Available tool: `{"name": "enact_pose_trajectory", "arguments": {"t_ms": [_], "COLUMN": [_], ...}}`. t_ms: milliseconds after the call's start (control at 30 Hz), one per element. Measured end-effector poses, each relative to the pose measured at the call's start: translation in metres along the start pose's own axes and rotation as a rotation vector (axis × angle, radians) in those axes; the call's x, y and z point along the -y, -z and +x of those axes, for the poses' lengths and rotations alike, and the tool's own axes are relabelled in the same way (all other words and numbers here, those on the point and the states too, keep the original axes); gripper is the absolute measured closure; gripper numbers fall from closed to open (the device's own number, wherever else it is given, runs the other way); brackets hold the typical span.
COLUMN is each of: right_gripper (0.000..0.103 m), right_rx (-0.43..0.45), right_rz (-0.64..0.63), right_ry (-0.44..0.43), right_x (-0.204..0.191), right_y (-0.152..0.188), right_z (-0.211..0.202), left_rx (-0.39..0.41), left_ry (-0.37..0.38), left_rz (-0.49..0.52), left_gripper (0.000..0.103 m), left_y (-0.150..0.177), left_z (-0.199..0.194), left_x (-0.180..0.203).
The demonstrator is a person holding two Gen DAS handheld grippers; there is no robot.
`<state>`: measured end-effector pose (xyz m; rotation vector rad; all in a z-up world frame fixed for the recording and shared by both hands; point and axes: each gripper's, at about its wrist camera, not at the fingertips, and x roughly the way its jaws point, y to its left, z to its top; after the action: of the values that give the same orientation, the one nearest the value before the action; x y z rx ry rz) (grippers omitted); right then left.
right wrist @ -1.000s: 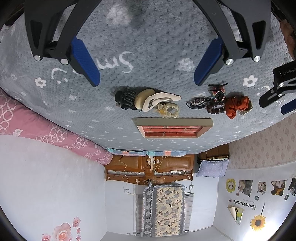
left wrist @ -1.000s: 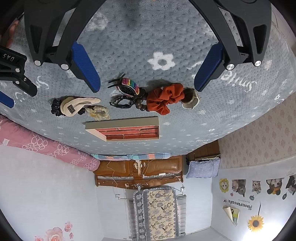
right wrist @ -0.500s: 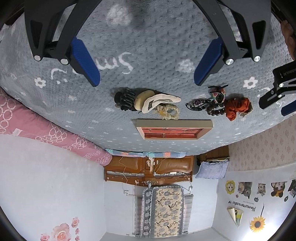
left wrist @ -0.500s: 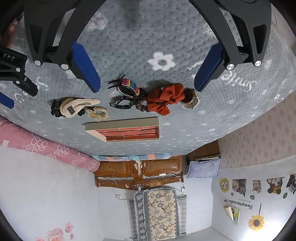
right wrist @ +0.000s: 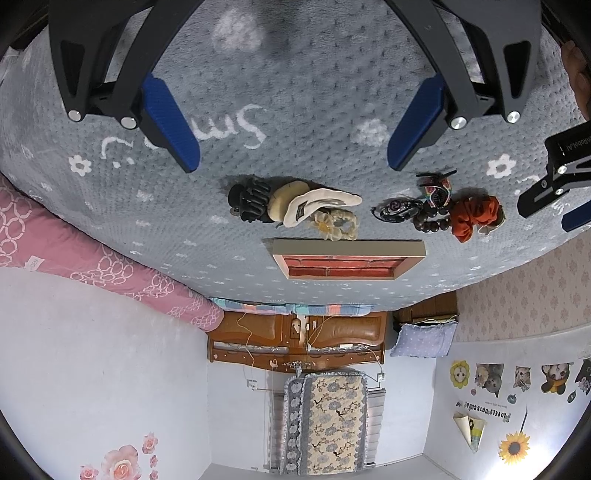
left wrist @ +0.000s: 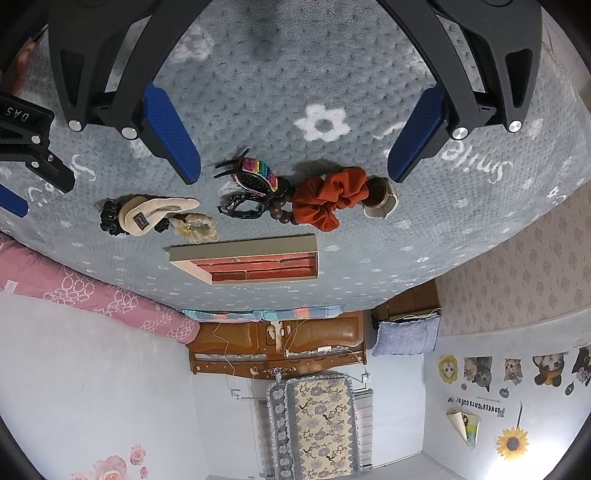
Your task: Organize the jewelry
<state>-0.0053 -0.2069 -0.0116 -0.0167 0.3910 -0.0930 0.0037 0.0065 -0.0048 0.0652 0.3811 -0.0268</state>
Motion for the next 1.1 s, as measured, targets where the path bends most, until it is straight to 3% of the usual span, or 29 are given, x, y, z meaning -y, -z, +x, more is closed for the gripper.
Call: {"name": "enact_pose_trajectory", "arguments": {"t_ms": [1100], "right_gripper": [0.004], "right_rx": [-0.006], "right_rz": [-0.009], "right_ry": [0.022], "right_x": [-0.001], "right_y": [-0.003], "right_z": [0.002], "left_rx": [-0.027], "left_ry": [0.001], "left_rz": [-0.007], "left_gripper": [0.005], "left_y": [0.002], "left_z": [0.01], "left_x": [-0.003]}}
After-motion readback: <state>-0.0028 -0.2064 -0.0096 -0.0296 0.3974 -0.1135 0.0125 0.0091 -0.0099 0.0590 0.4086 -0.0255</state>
